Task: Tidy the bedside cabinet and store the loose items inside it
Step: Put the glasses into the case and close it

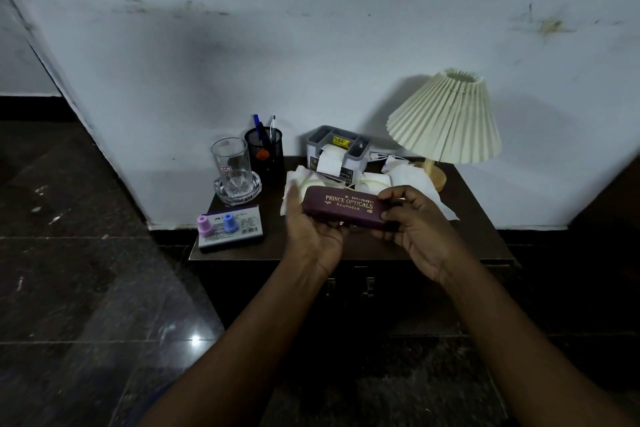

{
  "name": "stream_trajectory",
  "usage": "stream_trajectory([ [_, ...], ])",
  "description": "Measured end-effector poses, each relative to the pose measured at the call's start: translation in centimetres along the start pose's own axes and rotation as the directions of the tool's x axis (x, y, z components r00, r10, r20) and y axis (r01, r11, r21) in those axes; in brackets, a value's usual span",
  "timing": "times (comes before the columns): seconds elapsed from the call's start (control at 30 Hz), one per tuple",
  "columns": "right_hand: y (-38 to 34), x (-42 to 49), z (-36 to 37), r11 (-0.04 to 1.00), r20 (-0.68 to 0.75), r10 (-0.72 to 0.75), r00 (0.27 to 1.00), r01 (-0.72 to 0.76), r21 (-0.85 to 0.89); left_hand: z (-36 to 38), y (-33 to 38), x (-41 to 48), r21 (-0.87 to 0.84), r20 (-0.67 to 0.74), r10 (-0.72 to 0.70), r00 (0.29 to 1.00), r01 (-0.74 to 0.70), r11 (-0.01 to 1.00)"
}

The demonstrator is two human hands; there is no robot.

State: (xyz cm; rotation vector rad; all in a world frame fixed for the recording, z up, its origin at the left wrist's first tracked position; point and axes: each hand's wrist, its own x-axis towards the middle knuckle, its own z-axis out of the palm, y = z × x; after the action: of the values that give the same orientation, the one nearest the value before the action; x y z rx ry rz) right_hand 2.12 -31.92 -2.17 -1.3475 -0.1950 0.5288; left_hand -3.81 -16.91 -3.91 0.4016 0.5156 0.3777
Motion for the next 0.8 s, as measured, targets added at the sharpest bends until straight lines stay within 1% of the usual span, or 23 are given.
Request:
stream_trajectory([
  [0.03, 0.1, 0.2, -0.2, 1.0, -0.02, 0.005, 1.0, -0.005, 0.024, 0.0, -0.1, 0.1, 0.081, 0.008, 0.002, 1.0, -0.003, 0.997],
  [0.1, 0.3, 0.5, -0.4, 0.998, -0.05, 0.021, 0.999, -0.018, 0.052, -0.2, -0.3, 0.2, 0.153, 0.01, 0.005, 1.0, -0.006, 0.988],
  [0.2, 0.7, 0.7, -0.7, 0.998, -0.085, 0.052, 0.995, -0.049, 0.036, -0.1, -0.8, 0.1, 0.177, 0.003, 0.016, 1.0, -0.016, 0.984],
  [0.3, 0.8, 0.8, -0.9, 0.998, -0.09, 0.053, 0.995, -0.049, 0.038, 0.0, -1.0, 0.1, 0.186, 0.004, 0.022, 1.0, -0.022, 0.982],
  [0.43, 0.4, 0.9, -1.3, 0.998, -0.08, 0.007, 0.997, -0.013, -0.064, 0.2, -1.3, 0.2, 0.185, -0.03, 0.03, 0.999, -0.024, 0.982],
  [0.5, 0.2, 0.8, -1.6, 0.981, -0.015, -0.043, 0.999, 0.04, -0.188, 0.1, -1.5, 0.3, 0.189, -0.023, 0.024, 0.999, -0.019, 0.982],
  [0.53, 0.1, 0.6, -2.0, 0.946, 0.04, -0.082, 0.996, 0.09, -0.311, 0.1, -1.7, 0.2, 0.197, -0.012, 0.018, 1.0, -0.015, 0.98],
  [0.57, -0.1, 0.4, -2.3, 0.876, 0.113, -0.117, 0.987, 0.156, -0.456, 0.1, -1.9, 0.1, 0.208, 0.0, 0.013, 1.0, -0.012, 0.978],
  [0.6, -0.2, 0.2, -2.8, 0.765, 0.194, -0.145, 0.97, 0.234, -0.599, 0.1, -2.3, -0.1, 0.226, 0.014, 0.005, 1.0, -0.008, 0.974],
  [0.63, -0.2, 0.1, -3.4, 0.635, 0.272, -0.163, 0.948, 0.312, -0.707, 0.0, -2.7, -0.2, 0.242, 0.027, -0.009, 1.0, 0.002, 0.97],
  [0.67, -0.5, 0.1, -4.0, 0.517, 0.328, -0.175, 0.928, 0.37, -0.772, 0.0, -3.2, -0.4, 0.267, 0.037, -0.029, 0.999, 0.018, 0.964],
  [0.7, -0.7, 0.4, -5.0, 0.427, 0.363, -0.183, 0.914, 0.406, -0.808, 0.0, -3.6, -0.6, 0.302, 0.049, -0.055, 0.997, 0.038, 0.952],
  [0.73, -1.2, 0.6, -6.0, 0.359, 0.379, -0.184, 0.907, 0.421, -0.833, 0.0, -3.8, -0.9, 0.355, 0.063, -0.083, 0.995, 0.055, 0.933],
  [0.8, -2.3, 1.0, -8.9, 0.266, 0.335, -0.155, 0.929, 0.366, -0.892, -0.1, -3.8, -1.1, 0.466, 0.071, -0.102, 0.992, 0.057, 0.883],
])
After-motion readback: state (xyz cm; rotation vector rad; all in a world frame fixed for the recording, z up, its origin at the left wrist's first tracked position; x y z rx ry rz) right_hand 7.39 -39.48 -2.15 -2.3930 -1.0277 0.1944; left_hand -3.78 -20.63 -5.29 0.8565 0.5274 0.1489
